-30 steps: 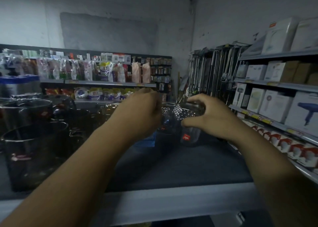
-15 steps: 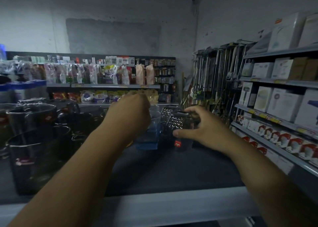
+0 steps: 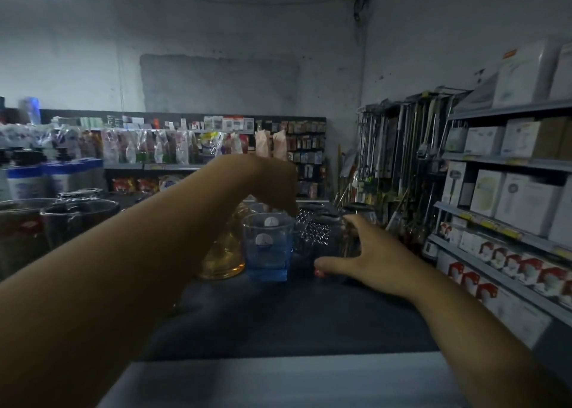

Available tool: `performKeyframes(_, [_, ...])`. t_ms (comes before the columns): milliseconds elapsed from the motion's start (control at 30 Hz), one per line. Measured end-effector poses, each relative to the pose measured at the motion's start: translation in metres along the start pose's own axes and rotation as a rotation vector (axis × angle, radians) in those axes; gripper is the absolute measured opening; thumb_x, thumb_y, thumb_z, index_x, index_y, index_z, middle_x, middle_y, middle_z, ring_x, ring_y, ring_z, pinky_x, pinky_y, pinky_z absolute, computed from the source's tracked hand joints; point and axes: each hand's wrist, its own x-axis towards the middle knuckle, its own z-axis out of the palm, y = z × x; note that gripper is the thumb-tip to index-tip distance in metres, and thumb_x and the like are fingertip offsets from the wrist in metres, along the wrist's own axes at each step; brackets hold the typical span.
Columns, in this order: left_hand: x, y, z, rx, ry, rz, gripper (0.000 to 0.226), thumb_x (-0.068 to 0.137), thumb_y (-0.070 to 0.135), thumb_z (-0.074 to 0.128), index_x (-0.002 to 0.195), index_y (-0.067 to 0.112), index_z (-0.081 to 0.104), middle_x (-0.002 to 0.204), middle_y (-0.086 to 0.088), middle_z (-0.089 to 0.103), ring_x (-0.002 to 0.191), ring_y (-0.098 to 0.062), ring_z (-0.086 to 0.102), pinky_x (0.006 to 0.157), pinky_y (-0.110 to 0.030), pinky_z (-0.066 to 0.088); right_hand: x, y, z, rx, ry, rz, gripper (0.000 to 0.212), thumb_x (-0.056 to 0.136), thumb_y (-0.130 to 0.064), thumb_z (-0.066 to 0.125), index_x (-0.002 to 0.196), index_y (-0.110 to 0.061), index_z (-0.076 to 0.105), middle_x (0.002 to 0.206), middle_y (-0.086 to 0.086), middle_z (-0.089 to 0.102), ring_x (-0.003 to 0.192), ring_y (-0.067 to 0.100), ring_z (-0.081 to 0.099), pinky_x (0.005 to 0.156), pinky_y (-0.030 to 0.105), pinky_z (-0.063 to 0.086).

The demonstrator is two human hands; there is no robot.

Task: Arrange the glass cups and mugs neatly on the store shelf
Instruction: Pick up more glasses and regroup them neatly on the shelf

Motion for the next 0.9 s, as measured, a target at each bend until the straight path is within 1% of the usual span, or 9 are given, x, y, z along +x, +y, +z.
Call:
performKeyframes(100, [0.015,-0.004,0.006,-0.007,-0.01,0.006,0.028,0.101,0.031,0.059,0.103,0.004,0.07,0.094,-0.009,0.074,0.084,-0.022,0.071,0.087,-0.037,0.06,-0.001,-0.001,0.002,0.045,0.071,-0.05,0.094,0.072,-0.068,0.075,0.149,-0.03,0.037,0.148,-0.01,0.046,0.128,0.009,0.048,0.107,0.034,0.043])
performKeyframes(167, [0.024,-0.009,0.007,-0.018,-0.014,-0.017,0.024,0.1,0.03,0.062,0.087,0.011,0.067,0.079,-0.002,0.071,0.069,-0.016,0.068,0.083,-0.035,0.06,0.001,-0.006,0.001,0.08,0.117,-0.113,0.078,0.078,-0.065,0.072,0.144,-0.033,0.043,0.141,-0.012,0.047,0.126,0.008,0.049,0.107,0.035,0.044])
performKeyframes(300, [0.038,-0.014,0.005,-0.081,-0.093,-0.089,0.025,0.098,0.03,0.065,0.077,0.016,0.06,0.075,0.001,0.07,0.058,-0.011,0.066,0.064,-0.025,0.057,0.019,-0.024,-0.006,-0.011,0.155,-0.222,0.043,0.089,-0.05,0.071,0.124,-0.027,0.062,0.119,-0.01,0.053,0.11,0.007,0.054,0.088,0.025,0.043])
performKeyframes(367, [0.042,-0.013,0.006,-0.091,-0.114,-0.104,0.025,0.098,0.029,0.065,0.077,0.016,0.06,0.073,0.002,0.068,0.054,-0.009,0.063,0.052,-0.019,0.05,0.031,-0.032,-0.011,-0.089,0.121,-0.249,0.037,0.09,-0.046,0.071,0.119,-0.025,0.065,0.117,-0.008,0.054,0.105,0.008,0.054,0.08,0.023,0.041])
performKeyframes(533, [0.052,-0.018,0.011,-0.066,0.028,-0.066,0.03,0.096,0.02,0.067,0.069,0.024,0.055,0.065,0.009,0.057,0.052,-0.002,0.054,0.055,-0.017,0.048,0.064,-0.046,-0.019,-0.144,0.049,-0.265,0.026,0.093,-0.039,0.07,0.113,-0.023,0.066,0.113,-0.007,0.061,0.095,0.007,0.057,0.068,0.016,0.04])
performKeyframes(600, [0.046,-0.027,0.01,-0.1,0.091,-0.054,0.016,0.096,0.02,0.068,0.08,0.016,0.065,0.069,0.008,0.06,0.058,-0.005,0.058,0.057,-0.018,0.05,0.075,-0.05,-0.022,-0.126,0.043,-0.24,0.02,0.093,-0.037,0.069,0.108,-0.024,0.065,0.109,-0.006,0.064,0.09,0.006,0.058,0.068,0.02,0.044])
performKeyframes(700, [0.032,-0.047,-0.001,-0.252,0.142,-0.059,0.022,0.098,0.02,0.064,0.101,0.0,0.072,0.078,-0.002,0.071,0.059,-0.009,0.065,0.055,-0.017,0.052,0.089,-0.052,-0.021,-0.086,0.051,-0.204,0.024,0.093,-0.037,0.07,0.109,-0.019,0.068,0.107,-0.004,0.067,0.095,0.011,0.063,0.077,0.028,0.052])
performKeyframes(833, [0.008,-0.071,-0.023,-0.551,0.345,-0.147,0.017,0.097,0.016,0.066,0.095,0.002,0.075,0.075,-0.007,0.073,0.056,-0.01,0.064,0.054,-0.02,0.055,0.106,-0.063,-0.014,-0.001,-0.001,-0.145,0.051,0.089,-0.042,0.075,0.129,-0.014,0.059,0.118,-0.001,0.061,0.104,0.015,0.06,0.08,0.028,0.049])
performKeyframes(900, [-0.005,-0.079,-0.029,-0.769,0.372,-0.169,0.017,0.097,0.013,0.065,0.098,-0.001,0.074,0.077,-0.011,0.072,0.058,-0.012,0.065,0.055,-0.021,0.057,0.114,-0.07,-0.01,0.112,-0.044,-0.093,0.069,0.085,-0.05,0.076,0.139,-0.015,0.051,0.127,0.0,0.058,0.112,0.018,0.059,0.092,0.034,0.051])
